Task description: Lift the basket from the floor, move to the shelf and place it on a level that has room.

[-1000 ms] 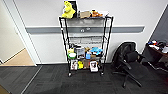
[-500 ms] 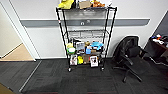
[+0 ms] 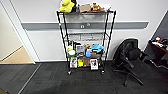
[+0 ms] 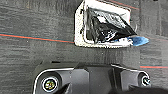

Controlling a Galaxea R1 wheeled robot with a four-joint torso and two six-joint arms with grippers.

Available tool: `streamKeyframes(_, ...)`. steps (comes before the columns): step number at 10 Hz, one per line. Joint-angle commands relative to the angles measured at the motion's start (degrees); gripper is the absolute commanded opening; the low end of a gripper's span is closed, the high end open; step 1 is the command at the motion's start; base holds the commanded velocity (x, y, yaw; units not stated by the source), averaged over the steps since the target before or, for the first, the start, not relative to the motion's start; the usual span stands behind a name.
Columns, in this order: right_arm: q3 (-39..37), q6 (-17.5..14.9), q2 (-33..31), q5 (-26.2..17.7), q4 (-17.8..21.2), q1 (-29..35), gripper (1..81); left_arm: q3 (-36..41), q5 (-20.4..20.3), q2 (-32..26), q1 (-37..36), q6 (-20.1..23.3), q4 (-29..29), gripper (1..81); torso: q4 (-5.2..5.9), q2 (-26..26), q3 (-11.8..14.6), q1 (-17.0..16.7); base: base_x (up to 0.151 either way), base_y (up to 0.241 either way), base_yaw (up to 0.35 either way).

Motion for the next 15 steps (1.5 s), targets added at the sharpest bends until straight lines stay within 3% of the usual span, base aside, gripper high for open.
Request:
streamKeyframes(1,-1.3,0.05,-3.09,-3.48,0.69,5.68,81.1,0.5,5.63,-0.81,-6.86,-0.3,-0.65,81.1,0.0,-5.49,0.0,3.54,0.0,0.0,0.0)
streamKeyframes(8,7.76,0.93,-10.13,-4.1,1.04,8.84,81.1,-0.2,10.13,-0.02,-13.1,-0.38,-2.58,81.1,0.0,-19.09,-0.02,12.15,0.0,0.0,0.0)
streamKeyframes(9,8.81,1.36,-10.48,-4.02,1.13,8.93,81.1,-0.2,10.57,0.42,-13.64,-0.38,-2.93,81.1,-1.21,-21.07,-5.32,13.42,0.0,0.0,0.0)
streamKeyframes(10,8.99,1.45,-10.39,-4.02,1.22,9.11,81.1,-0.2,11.96,0.77,-14.08,-0.47,-3.02,81.1,-0.05,-22.73,-5.48,14.45,0.0,0.0,0.0)
streamKeyframes(12,8.98,2.6,-10.22,-4.1,1.31,9.37,81.1,-0.2,12.41,0.95,-14.25,-0.56,-3.19,81.1,-0.15,-25.45,-7.33,16.15,0.0,0.0,0.0)
streamKeyframes(15,8.64,2.6,-10.39,-4.1,1.22,10.51,81.1,-0.2,12.33,1.21,-14.43,-0.56,-3.19,81.1,-0.15,-31.2,-12.73,19.82,0.0,0.0,0.0)
